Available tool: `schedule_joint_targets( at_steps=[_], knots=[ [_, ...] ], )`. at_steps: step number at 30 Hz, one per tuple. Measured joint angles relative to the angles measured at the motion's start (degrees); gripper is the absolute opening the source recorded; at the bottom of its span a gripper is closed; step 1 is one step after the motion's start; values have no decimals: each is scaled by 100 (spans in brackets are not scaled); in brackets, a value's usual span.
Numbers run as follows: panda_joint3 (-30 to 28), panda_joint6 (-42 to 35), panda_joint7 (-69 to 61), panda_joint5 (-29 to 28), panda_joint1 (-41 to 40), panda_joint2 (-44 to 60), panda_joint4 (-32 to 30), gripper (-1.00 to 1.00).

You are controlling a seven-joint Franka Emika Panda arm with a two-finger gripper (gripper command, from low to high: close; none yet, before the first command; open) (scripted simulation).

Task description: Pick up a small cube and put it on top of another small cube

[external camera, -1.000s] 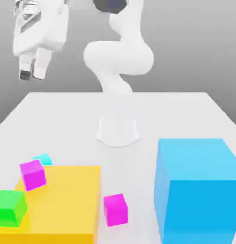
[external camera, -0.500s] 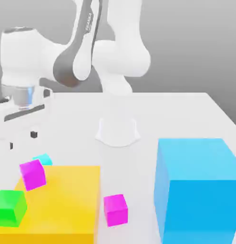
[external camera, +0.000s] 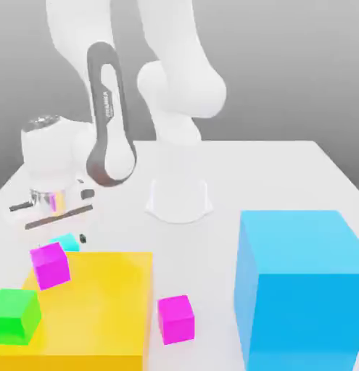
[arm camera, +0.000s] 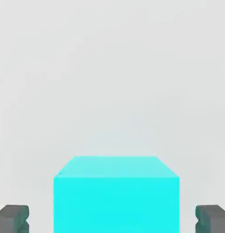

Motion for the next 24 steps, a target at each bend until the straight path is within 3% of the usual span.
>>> schedule_joint_targets(
  at_steps=[5,14,24],
  knots=[
    [-1,27,-2,3,2,20,4,-100],
    [18,-1397,-34,11,2,-1394,-232,-100],
    [846,-2919,-30,-979,735,-2245,1050,-100]
  ],
)
